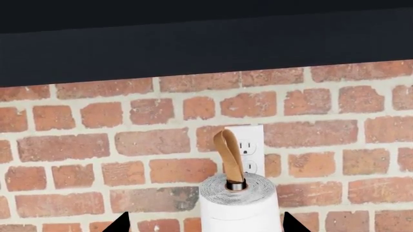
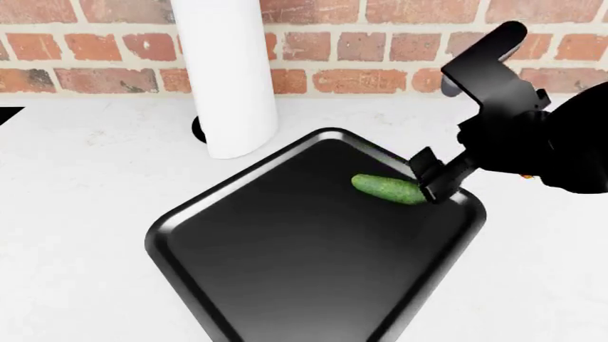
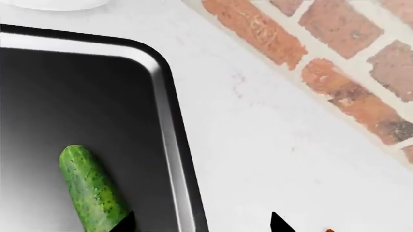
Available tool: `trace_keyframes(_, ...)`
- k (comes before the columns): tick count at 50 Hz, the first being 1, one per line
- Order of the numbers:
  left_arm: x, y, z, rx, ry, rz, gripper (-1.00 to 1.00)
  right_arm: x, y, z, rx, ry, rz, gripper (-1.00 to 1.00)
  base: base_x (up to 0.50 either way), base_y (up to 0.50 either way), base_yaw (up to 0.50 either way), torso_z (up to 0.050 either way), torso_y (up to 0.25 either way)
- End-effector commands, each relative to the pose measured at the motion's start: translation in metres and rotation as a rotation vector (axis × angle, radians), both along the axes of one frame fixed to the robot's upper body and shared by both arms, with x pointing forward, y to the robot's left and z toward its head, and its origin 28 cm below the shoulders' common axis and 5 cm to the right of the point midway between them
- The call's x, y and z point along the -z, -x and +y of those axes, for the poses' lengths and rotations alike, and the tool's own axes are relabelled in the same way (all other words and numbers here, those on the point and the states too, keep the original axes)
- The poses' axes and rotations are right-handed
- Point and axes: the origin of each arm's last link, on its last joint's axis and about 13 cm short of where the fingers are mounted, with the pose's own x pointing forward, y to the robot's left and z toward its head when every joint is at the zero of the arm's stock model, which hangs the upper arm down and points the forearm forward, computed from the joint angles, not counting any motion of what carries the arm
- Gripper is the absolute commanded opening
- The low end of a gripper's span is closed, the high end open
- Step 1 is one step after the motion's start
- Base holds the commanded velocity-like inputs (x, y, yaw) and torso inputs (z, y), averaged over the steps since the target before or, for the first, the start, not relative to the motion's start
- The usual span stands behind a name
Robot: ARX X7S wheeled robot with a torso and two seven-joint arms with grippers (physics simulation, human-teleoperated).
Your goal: Place the two vegetables and bowl onto the tray for setting up a vegetable dip station.
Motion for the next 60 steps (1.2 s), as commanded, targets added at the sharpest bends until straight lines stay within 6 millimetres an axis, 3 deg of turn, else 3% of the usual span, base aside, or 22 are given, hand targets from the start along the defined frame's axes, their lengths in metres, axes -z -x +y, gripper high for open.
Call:
trace_keyframes(1, 0.000, 0.000, 0.000, 0.000, -0.001, 0.000, 1.00, -0.010, -0.001, -0.024, 0.139, -0.030, -0.057, 1.00, 0.00, 0.00, 0.00, 0.000, 0.000)
trace_keyframes(22, 0.001, 0.000, -0.001, 0.003, -0.002, 0.004, 1.00, 0.007, 0.006, -0.073, 0.431, -0.063, -0.121, 1.00, 0.00, 0.00, 0.00, 0.000, 0.000)
trace_keyframes(42, 0.001, -0.001, -0.002, 0.005, -0.008, 0.006, 1.00, 0.009, -0.025, -0.088, 0.500, -0.024, -0.173, 1.00, 0.00, 0.00, 0.00, 0.000, 0.000)
trace_keyframes(49, 0.002, -0.002, -0.002, 0.006, -0.010, 0.008, 1.00, 0.019, -0.034, -0.087, 0.459, -0.006, -0.201, 1.00, 0.00, 0.00, 0.00, 0.000, 0.000)
trace_keyframes(52, 0.002, -0.002, -0.003, 0.007, -0.010, 0.007, 1.00, 0.022, -0.040, -0.088, 0.468, -0.045, -0.056, 1.00, 0.00, 0.00, 0.00, 0.000, 0.000)
trace_keyframes(53, 0.002, -0.001, -0.003, 0.007, -0.011, 0.007, 1.00, 0.021, -0.041, -0.089, 0.475, -0.031, -0.106, 1.00, 0.00, 0.00, 0.00, 0.000, 0.000)
trace_keyframes(55, 0.002, -0.002, -0.003, 0.007, -0.011, 0.008, 1.00, 0.022, -0.044, -0.088, 0.470, -0.128, 0.014, 1.00, 0.00, 0.00, 0.00, 0.000, 0.000)
trace_keyframes(58, 0.002, -0.002, -0.003, 0.007, -0.013, 0.009, 1.00, 0.019, -0.047, -0.090, 0.512, -0.205, 0.011, 1.00, 0.00, 0.00, 0.00, 0.000, 0.000)
trace_keyframes(60, 0.002, -0.002, -0.003, 0.008, -0.013, 0.009, 1.00, 0.022, -0.048, -0.090, 0.500, -0.143, 0.016, 1.00, 0.00, 0.00, 0.00, 0.000, 0.000)
